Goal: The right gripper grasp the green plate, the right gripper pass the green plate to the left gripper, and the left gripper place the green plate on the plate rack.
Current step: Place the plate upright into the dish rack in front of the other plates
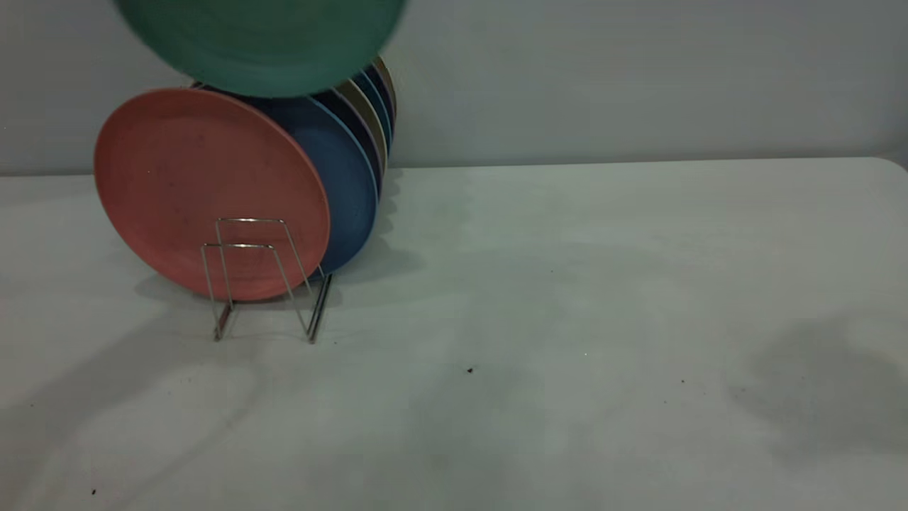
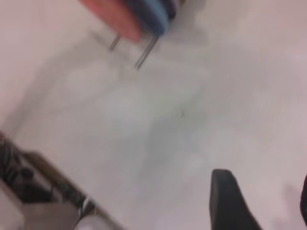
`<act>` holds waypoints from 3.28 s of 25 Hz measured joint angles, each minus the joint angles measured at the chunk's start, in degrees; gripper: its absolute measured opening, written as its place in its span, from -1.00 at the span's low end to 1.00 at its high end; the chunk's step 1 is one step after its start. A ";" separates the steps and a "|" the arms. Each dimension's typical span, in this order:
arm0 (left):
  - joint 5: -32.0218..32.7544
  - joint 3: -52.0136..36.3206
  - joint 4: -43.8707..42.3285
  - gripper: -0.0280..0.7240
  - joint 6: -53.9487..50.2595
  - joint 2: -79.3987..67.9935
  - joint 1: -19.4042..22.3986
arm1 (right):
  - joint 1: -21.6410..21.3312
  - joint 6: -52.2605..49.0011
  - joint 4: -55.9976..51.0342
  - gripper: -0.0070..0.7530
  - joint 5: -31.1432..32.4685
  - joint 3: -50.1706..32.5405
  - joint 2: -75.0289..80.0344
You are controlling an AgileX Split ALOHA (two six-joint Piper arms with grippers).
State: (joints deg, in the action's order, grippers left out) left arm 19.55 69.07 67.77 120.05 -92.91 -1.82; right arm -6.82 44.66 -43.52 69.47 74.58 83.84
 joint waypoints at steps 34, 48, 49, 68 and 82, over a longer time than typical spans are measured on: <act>10.05 -0.05 -27.33 -0.68 -2.82 -0.84 3.06 | 0.00 -17.53 19.01 0.01 1.60 -24.67 -42.11; 7.92 -0.05 -26.73 -0.68 -0.89 -3.50 0.50 | 0.00 -20.30 23.64 0.01 1.60 -36.75 -58.08; 7.92 -0.05 -26.73 -0.68 -0.89 -3.50 0.50 | 0.00 -20.47 24.57 0.01 1.60 -38.55 -58.90; 6.85 -0.05 -26.73 -0.68 0.35 -7.66 0.50 | 0.00 -25.09 31.63 0.01 0.56 -45.24 -67.39; 5.72 -0.05 -26.68 -0.61 0.22 -10.43 0.50 | 0.00 -25.22 31.63 0.01 -3.72 -47.03 -67.39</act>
State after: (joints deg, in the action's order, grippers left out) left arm 25.27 69.02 41.09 120.27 -103.34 -1.32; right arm -6.82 19.44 -11.89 65.74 27.54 16.45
